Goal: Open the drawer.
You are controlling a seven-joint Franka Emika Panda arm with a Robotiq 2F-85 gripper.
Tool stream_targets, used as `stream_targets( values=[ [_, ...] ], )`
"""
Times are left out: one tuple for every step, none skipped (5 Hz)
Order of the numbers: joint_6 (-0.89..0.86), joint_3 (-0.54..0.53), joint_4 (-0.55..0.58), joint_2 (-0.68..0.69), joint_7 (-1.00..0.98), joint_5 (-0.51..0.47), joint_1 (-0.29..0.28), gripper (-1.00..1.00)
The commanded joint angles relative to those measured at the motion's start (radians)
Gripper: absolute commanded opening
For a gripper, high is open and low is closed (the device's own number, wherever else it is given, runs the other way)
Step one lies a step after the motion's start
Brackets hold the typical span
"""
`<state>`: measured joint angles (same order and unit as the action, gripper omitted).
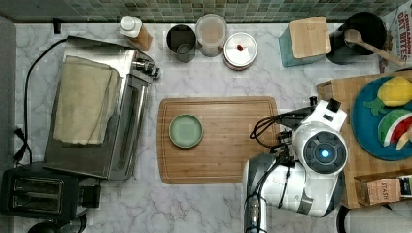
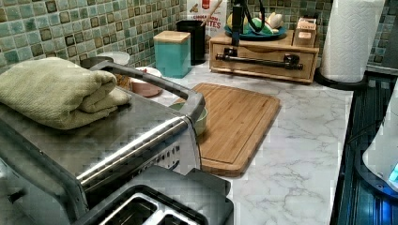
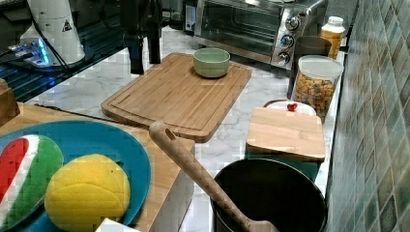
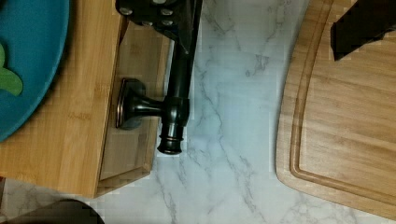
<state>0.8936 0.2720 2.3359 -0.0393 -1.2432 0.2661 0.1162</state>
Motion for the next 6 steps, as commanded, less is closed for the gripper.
stream_targets(
  values=[
    [0.042,0.065,-0.072,0.119,-0.121,-0.078,0.070,1.00],
    [0.087,0.074,-0.063,0.131,-0.128,-0.087,0.083,1.00],
    [0.094,0.102,-0.043,0.109,-0.088,-0.067,0.072,1.00],
    [0.074,0.114,-0.033,0.106,-0.094,-0.075,0.061,1.00],
    [0.086,0.085,-0.028,0.145,-0.133,-0.152,0.068,1.00],
    [0.130,0.075,-0.013,0.180,-0.118,-0.179,0.059,1.00]
  ],
)
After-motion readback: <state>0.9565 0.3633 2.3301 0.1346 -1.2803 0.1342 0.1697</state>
